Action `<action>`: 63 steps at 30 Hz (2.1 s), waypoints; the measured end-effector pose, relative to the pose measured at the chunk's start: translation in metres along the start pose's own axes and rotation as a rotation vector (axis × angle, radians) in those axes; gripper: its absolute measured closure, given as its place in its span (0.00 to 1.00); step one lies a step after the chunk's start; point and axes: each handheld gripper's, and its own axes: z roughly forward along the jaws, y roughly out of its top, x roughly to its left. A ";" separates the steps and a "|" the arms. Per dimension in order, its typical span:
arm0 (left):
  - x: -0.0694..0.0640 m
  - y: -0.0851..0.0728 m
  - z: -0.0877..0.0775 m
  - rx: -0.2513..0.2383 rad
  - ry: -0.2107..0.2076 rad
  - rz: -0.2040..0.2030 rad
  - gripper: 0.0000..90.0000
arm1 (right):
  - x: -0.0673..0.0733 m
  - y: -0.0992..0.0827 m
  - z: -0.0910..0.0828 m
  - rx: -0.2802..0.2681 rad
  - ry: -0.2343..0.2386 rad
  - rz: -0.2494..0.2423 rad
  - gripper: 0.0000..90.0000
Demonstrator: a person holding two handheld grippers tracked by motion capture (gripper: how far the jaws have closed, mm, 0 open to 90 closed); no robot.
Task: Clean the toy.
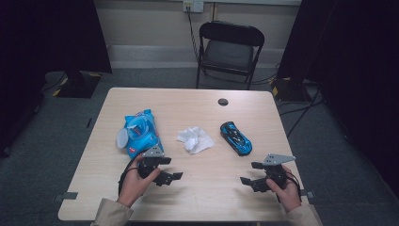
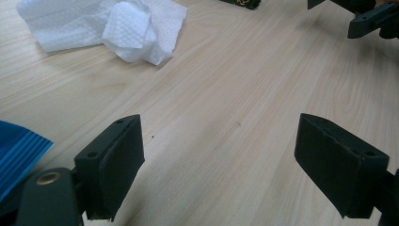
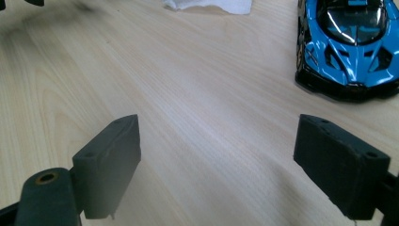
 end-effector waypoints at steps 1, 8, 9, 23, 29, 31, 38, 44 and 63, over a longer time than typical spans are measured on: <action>0.000 0.000 -0.001 0.004 0.000 0.002 0.18 | 0.000 -0.001 -0.001 0.005 -0.002 -0.002 0.16; 0.004 -0.003 -0.007 0.002 -0.007 -0.006 0.18 | -0.001 -0.007 -0.005 0.009 -0.002 -0.002 0.16; 0.004 -0.004 -0.009 0.000 -0.006 -0.013 0.18 | -0.001 -0.008 -0.006 0.010 0.000 -0.004 0.16; 0.008 -0.017 -0.024 0.008 0.009 -0.010 0.18 | -0.004 -0.019 -0.015 0.022 0.003 0.006 0.16; 0.011 -0.024 -0.030 0.004 0.008 -0.016 0.18 | -0.007 -0.022 -0.019 0.024 -0.019 -0.003 0.16; 0.012 -0.027 -0.033 0.009 0.018 -0.015 0.18 | -0.007 -0.024 -0.019 0.035 -0.026 -0.011 0.16; 0.014 -0.038 -0.042 0.009 0.025 -0.017 0.18 | -0.005 -0.025 -0.019 0.052 -0.043 -0.040 0.16; 0.016 -0.045 -0.047 0.019 0.032 -0.008 0.18 | -0.005 -0.027 -0.018 0.060 -0.044 -0.051 0.16; 0.023 -0.061 -0.054 0.057 0.059 0.016 0.18 | -0.007 -0.034 -0.016 0.086 -0.063 -0.085 0.16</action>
